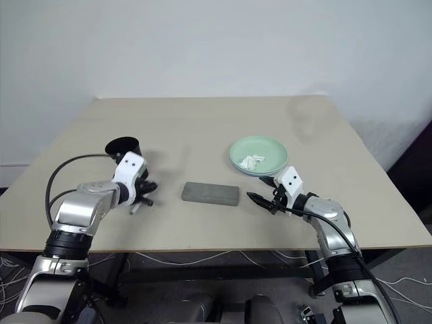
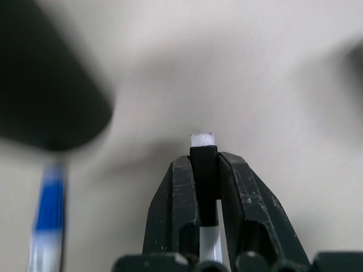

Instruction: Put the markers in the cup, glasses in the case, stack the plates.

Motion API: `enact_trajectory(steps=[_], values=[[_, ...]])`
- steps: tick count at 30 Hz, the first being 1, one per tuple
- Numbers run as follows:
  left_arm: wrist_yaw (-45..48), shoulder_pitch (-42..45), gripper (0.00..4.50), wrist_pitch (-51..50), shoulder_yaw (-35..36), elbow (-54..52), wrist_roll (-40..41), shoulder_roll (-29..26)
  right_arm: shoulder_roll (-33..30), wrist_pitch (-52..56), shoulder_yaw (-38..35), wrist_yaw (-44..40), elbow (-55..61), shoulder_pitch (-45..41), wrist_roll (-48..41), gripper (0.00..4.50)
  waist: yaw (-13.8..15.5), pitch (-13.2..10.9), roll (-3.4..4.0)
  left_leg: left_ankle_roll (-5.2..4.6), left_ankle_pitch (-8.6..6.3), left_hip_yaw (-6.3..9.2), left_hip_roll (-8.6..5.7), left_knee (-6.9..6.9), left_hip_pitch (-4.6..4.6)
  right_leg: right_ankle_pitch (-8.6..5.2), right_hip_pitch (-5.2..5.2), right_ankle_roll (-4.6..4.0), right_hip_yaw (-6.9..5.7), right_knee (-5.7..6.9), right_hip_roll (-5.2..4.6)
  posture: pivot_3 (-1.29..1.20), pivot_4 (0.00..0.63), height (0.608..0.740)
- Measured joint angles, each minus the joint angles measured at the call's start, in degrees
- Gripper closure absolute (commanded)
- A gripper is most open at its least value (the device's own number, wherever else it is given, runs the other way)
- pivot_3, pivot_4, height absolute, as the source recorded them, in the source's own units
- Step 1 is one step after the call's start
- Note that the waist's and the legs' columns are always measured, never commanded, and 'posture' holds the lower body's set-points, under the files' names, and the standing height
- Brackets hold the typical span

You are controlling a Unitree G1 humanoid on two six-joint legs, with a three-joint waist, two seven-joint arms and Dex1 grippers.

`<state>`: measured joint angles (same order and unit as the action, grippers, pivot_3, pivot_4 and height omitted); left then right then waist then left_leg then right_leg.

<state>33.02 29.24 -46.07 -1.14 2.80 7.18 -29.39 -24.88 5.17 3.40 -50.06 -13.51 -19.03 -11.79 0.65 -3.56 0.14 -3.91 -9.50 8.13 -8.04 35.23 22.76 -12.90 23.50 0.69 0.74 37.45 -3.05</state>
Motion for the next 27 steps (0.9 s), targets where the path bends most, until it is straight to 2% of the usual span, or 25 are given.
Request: enact_trajectory(steps=[4, 8, 16, 22, 27], values=[[1.49, 3.25, 4.38, 14.32, 2.29, -1.18, 1.84, 1.21, 0.48, -0.07, 0.07, 0.01, -0.04, -0.66, 0.01, 1.07, -0.31, 0.02, 0.01, 0.0, 0.0, -0.1, 0.0, -0.09, -0.03, 0.01, -0.02, 0.01, 0.09, -0.03, 0.0, 0.0, 0.0, 0.738], [-0.89, 5.25, 4.38, 26.28, 4.28, 3.82, 1.34, 2.23, 0.47, -0.09, 0.06, 0.04, -0.47, -0.69, 0.05, 1.07, -0.25, 0.01, 0.0, 0.03, 0.02, -0.05, 0.0, -0.19, -0.03, 0.04, 0.07, 0.06, 0.07, -0.01, 0.06, 0.0, 0.0, 0.738], [-14.84, 13.08, 4.38, 49.69, 6.88, 25.93, -6.69, 1.45, 0.53, -0.39, 0.06, 0.22, -0.68, -0.78, 0.09, 1.07, -0.01, 0.02, -0.02, 0.02, 0.02, -0.09, 0.0, -0.01, -0.1, 0.06, -0.02, 0.1, 0.04, 0.0, 0.05, 0.0, 0.0, 0.738], [-18.34, 16.01, 4.38, 61.94, 6.99, 43.3, -8.48, 1.46, 0.6, -0.41, 0.05, 0.65, -0.73, -0.89, 0.1, 1.07, 0.04, 0.04, -0.06, 0.02, 0.02, -0.05, 0.0, 0.0, -0.06, 0.07, 0.01, 0.11, -0.04, 0.0, 0.05, 0.0, 0.0, 0.738], [-20.02, 19.67, 4.38, 68.62, 6.97, 53.32, -8.83, 2.14, 0.59, -0.42, 0.02, 1.01, -0.7, -0.87, 0.08, 1.07, 0.04, 0.04, -0.13, 0.01, 0.02, -0.06, 0.0, 0.05, -0.02, 0.07, -0.02, 0.13, -0.07, 0.0, 0.04, 0.0, 0.0, 0.738]])
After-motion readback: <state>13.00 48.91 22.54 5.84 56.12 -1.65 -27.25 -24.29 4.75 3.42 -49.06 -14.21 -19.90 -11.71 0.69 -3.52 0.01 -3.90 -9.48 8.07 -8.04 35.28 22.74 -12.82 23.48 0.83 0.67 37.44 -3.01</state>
